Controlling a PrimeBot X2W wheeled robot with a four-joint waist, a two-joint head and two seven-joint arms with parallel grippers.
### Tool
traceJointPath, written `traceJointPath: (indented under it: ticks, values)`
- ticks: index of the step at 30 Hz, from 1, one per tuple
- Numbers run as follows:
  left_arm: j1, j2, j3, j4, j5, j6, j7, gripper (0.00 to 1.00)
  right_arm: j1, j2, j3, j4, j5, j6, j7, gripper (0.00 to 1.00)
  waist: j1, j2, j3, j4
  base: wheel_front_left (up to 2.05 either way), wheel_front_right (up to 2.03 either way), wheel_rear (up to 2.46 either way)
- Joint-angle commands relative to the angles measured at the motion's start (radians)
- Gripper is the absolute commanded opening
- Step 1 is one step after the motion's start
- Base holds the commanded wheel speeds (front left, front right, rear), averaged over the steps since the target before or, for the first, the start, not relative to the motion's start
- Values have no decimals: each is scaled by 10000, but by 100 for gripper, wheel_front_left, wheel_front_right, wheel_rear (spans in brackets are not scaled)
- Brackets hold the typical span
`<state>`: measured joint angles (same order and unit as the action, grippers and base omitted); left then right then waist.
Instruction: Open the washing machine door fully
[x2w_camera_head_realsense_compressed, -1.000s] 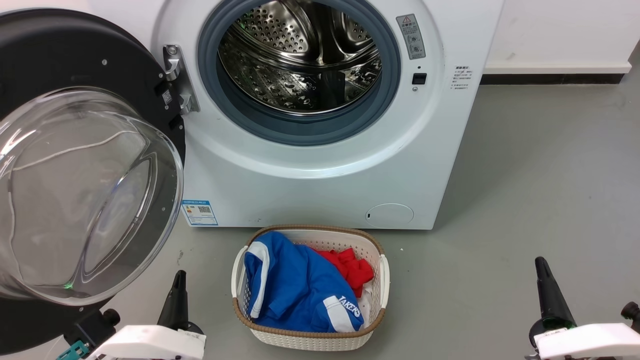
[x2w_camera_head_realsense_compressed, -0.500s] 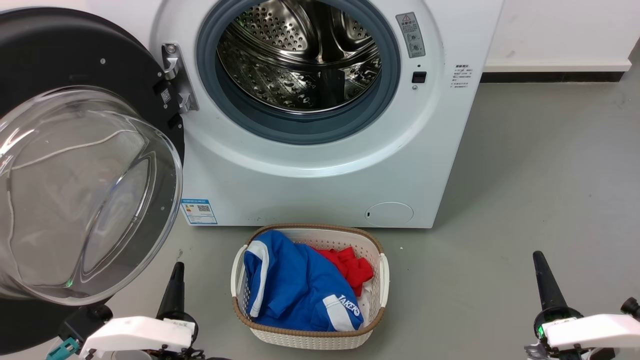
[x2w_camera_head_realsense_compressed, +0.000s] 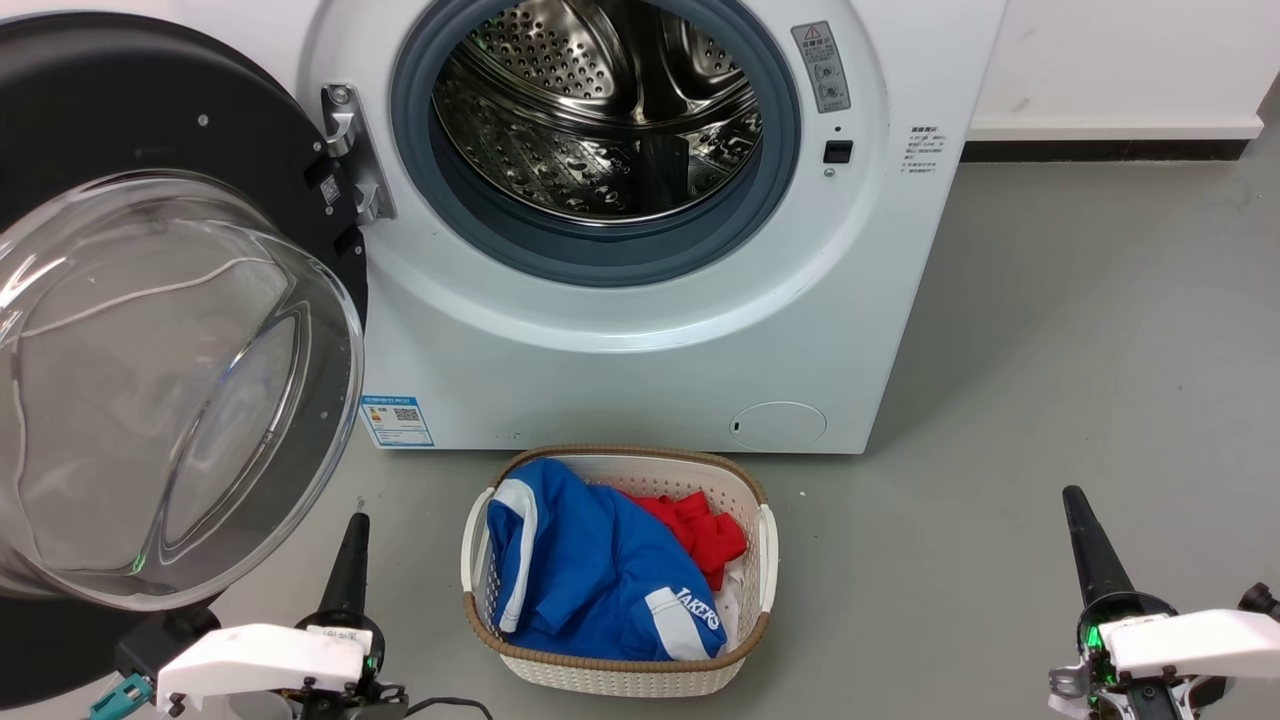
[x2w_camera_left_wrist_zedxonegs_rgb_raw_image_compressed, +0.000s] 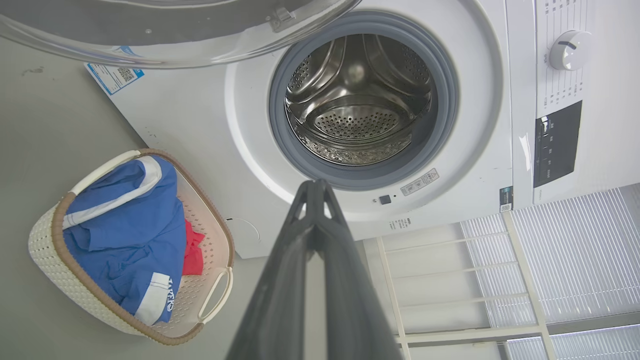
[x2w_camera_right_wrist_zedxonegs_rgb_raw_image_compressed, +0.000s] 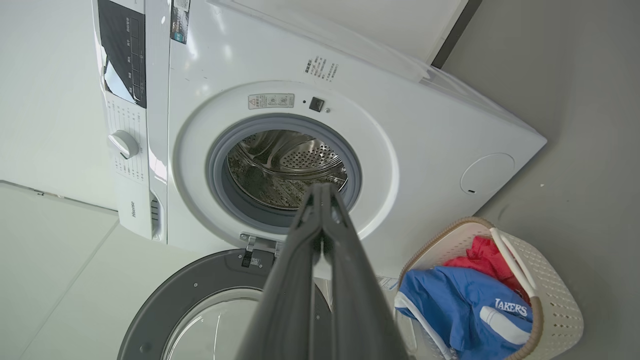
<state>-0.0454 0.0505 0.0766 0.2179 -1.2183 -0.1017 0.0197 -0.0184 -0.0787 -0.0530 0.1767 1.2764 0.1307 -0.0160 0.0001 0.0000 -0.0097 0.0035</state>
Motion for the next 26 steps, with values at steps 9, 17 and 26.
traceJointPath:
  ticks: [9, 17, 26]
  values:
    - [-333, -5, 123, 37, -949, -115, 230, 0, -377, -48, -64, 124, 908, 1, 246, 0, -1, 0, 24, -7, 0, 0, 0]
    - [-412, -5, 180, 96, -1666, -162, 410, 0, -517, -32, -107, 267, 1578, 1, 434, 0, -1, 0, 46, -13, 0, 0, 0]
    - [-513, -6, 247, 162, -2417, -222, 590, 0, -669, -12, -158, 401, 2261, 1, 633, 0, -1, 0, 70, -19, 0, 0, 0]
